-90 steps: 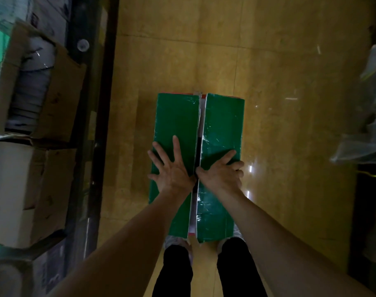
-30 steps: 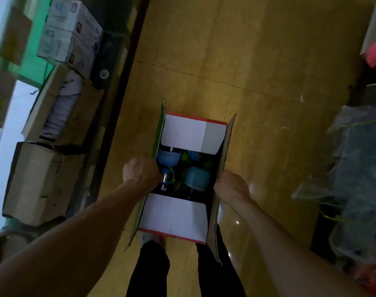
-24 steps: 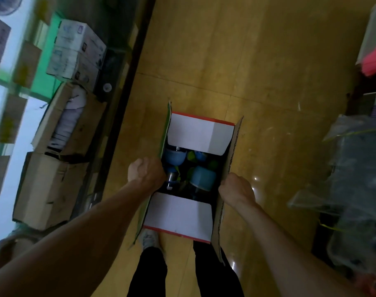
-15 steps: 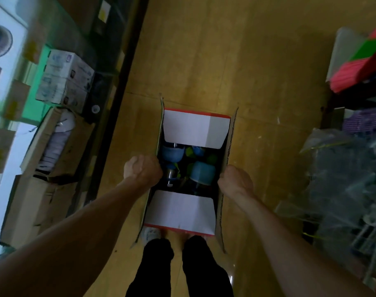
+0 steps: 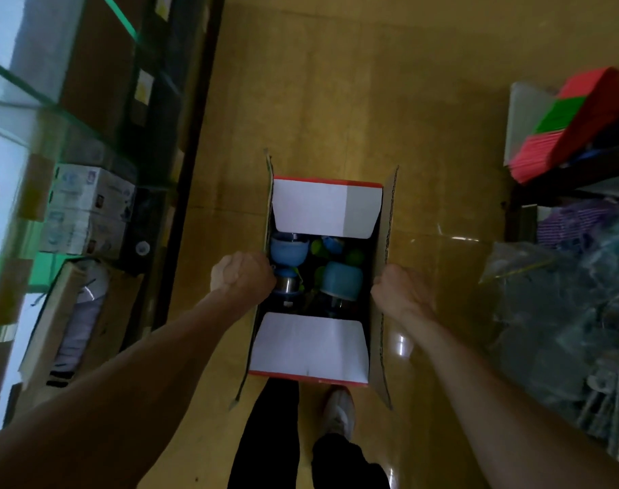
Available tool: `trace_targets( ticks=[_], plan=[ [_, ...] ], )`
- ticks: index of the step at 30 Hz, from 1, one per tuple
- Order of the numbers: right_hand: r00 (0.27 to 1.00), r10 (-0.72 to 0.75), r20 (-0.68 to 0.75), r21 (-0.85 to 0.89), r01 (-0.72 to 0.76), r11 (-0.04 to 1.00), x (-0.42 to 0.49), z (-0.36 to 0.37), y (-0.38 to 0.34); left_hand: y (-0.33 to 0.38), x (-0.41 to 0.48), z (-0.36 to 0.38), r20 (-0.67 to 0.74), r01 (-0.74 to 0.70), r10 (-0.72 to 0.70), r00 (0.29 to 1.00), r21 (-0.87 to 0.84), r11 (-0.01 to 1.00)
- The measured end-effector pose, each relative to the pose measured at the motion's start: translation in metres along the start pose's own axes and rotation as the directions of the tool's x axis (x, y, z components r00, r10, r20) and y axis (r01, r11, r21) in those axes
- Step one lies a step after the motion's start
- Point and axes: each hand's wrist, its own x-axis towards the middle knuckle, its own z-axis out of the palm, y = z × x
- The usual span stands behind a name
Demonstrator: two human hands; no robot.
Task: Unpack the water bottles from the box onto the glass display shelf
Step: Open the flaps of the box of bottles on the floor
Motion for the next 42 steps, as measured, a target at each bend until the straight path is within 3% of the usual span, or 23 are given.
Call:
trace_targets(
  ticks=[10,20,34,42],
  plan=[
    [0.998,0.052,0.044,0.02,-0.053,0.998,0.038,-0.061,-0.055,-0.005,0.067,-0.078,0.03,-0.094,0.094,0.995,0.014,0.995],
    [1.0,0.0,0.029,0.019,0.0,1.0,0.084,-0.131,-0.093,-0.002,0.128,-0.132,0.014,-0.027,0.027,1.0,0.019,0.999],
    [0.994,-0.106,0.028,-0.01,0.106,0.994,0.172,-0.246,-0.114,0.066,0.176,-0.227,0.027,0.12,-0.118,0.993,-0.105,0.987],
    [0.995,-0.096,-0.012,-0.001,0.096,0.995,0.22,-0.287,-0.131,0.085,0.219,-0.266,0.011,0.079,-0.079,0.997,-0.144,0.986]
  ],
)
